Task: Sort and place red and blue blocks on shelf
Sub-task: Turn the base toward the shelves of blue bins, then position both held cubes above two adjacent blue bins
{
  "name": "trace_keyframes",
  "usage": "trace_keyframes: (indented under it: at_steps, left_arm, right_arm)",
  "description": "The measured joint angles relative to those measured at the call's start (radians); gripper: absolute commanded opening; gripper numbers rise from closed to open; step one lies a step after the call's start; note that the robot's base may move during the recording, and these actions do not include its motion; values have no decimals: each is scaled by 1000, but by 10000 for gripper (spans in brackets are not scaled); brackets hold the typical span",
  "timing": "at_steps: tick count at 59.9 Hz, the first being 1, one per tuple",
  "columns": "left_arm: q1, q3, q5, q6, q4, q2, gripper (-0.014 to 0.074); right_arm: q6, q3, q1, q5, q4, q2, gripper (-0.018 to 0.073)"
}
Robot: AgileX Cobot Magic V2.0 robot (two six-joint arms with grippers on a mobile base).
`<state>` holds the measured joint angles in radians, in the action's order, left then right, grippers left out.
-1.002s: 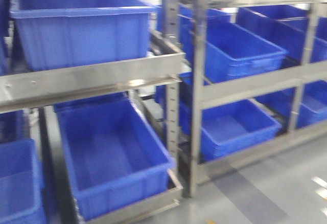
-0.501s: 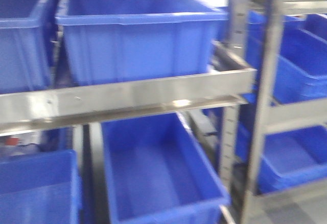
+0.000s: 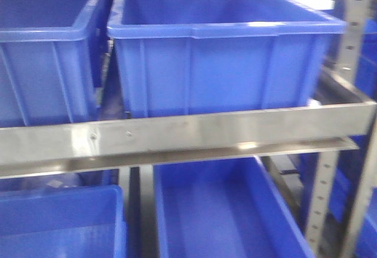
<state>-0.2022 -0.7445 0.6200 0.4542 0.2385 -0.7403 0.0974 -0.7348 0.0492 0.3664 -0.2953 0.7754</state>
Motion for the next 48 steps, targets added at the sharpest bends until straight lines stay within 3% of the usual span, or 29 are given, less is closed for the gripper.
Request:
trace_keyframes:
  at_steps: [48]
  left_arm:
    - [0, 0, 0, 0, 0, 0, 126]
  right_arm:
    - [0, 0, 0, 0, 0, 0, 57]
